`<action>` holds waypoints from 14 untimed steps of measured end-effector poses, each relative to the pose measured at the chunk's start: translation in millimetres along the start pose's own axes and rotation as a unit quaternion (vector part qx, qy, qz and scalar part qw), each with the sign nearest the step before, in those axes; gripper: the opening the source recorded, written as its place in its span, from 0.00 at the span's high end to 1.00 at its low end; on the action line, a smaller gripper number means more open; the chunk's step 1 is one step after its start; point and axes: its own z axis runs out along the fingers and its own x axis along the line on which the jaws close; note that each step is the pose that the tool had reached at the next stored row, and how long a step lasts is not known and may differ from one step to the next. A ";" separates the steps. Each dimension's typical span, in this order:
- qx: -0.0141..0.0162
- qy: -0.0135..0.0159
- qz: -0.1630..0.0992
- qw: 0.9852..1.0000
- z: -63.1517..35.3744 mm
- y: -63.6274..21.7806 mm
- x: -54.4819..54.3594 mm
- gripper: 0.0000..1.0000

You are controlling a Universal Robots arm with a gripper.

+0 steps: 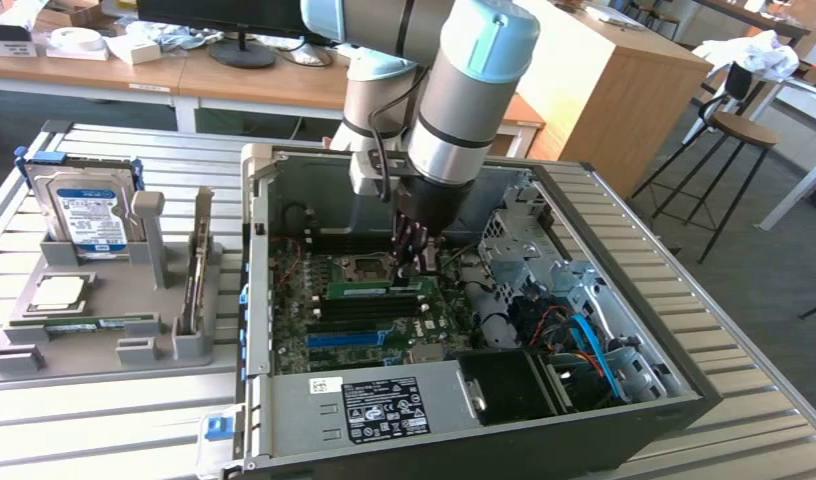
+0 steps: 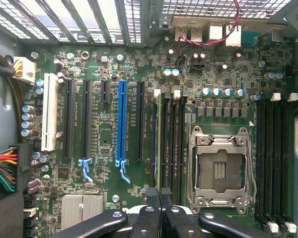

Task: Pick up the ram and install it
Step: 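Insert the ram into the slot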

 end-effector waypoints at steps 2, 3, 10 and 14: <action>0.000 0.000 0.000 1.000 1.1 0.0 -0.3 0.89; 0.000 0.000 0.000 1.000 1.9 0.0 -0.4 0.89; 0.000 0.000 0.001 1.000 8.2 0.4 -0.6 0.89; 0.000 0.000 0.001 1.000 9.1 0.5 -0.6 0.89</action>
